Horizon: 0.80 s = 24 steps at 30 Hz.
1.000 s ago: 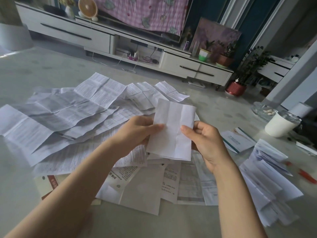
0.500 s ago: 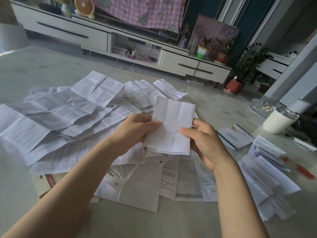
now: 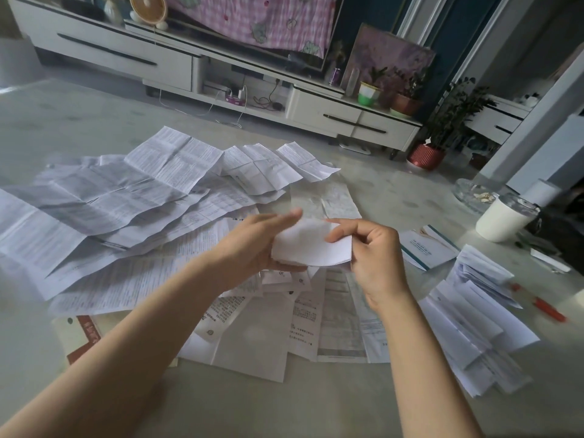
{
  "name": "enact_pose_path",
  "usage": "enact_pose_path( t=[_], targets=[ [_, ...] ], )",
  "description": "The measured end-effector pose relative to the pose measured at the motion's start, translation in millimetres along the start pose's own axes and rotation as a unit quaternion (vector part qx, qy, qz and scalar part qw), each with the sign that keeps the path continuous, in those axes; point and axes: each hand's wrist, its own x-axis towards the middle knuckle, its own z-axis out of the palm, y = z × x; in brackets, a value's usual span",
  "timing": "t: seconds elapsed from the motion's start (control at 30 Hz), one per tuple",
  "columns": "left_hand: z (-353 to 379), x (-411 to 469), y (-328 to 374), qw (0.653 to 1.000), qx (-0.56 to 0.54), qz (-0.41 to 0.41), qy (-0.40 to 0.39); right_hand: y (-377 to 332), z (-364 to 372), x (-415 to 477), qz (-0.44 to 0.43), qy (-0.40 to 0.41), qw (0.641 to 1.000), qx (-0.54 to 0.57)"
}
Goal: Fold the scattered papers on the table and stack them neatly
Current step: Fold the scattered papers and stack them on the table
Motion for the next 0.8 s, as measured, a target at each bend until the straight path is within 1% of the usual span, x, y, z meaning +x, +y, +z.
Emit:
enact_pose_path(
  t=[0.07,0.1,0.17,0.23,0.27,0.33,0.43,0.53,0.63,0.7,0.8],
  targets=[
    [0.7,-1.7,-4.9,0.999,0.035,0.032,0.005,2.6,3.4,-0.5,-0.029,-0.003,0.999,-0.029],
    [1.0,-1.9,-6.9,0.998,0.039,0.044,0.018,3.1,2.9,-0.6,-0.025,0.000,0.999,-0.028],
    [0.4,-1.2,-7.9,0.994,0.057,0.069,0.059,2.3,0.9,0.5,0.023,0.007,1.000,0.016],
    [1.2,-1.1,-7.2,0.989,0.079,0.097,0.082,1.2,-1.3,-1.0,0.085,-0.019,0.995,0.051],
    [1.8,-0.9,-7.2,0.987,0.082,0.111,0.082,1.6,-1.8,-2.2,0.107,-0.042,0.993,0.039],
    [2.3,-0.3,-8.0,0.985,0.089,0.125,0.077,5.7,-2.0,-5.3,0.116,-0.069,0.991,-0.011],
    [1.1,0.7,-8.3,0.980,0.116,0.128,0.094,4.1,-2.1,-8.2,0.097,-0.053,0.993,-0.032],
    [1.8,2.1,-9.1,0.981,0.118,0.114,0.102,0.3,-10.8,-9.4,0.110,-0.034,0.993,0.001],
    [5.3,0.7,-11.2,0.984,0.128,0.092,0.083,0.2,-21.8,-14.2,0.114,-0.041,0.993,-0.016],
    [7.9,-0.5,-13.6,0.980,0.163,0.093,0.067,1.8,-29.4,-17.4,0.102,-0.025,0.994,-0.042],
    [16.6,-1.8,-16.8,0.978,0.189,0.082,0.042,2.8,-40.7,-24.6,0.103,-0.004,0.994,-0.045]
  ],
)
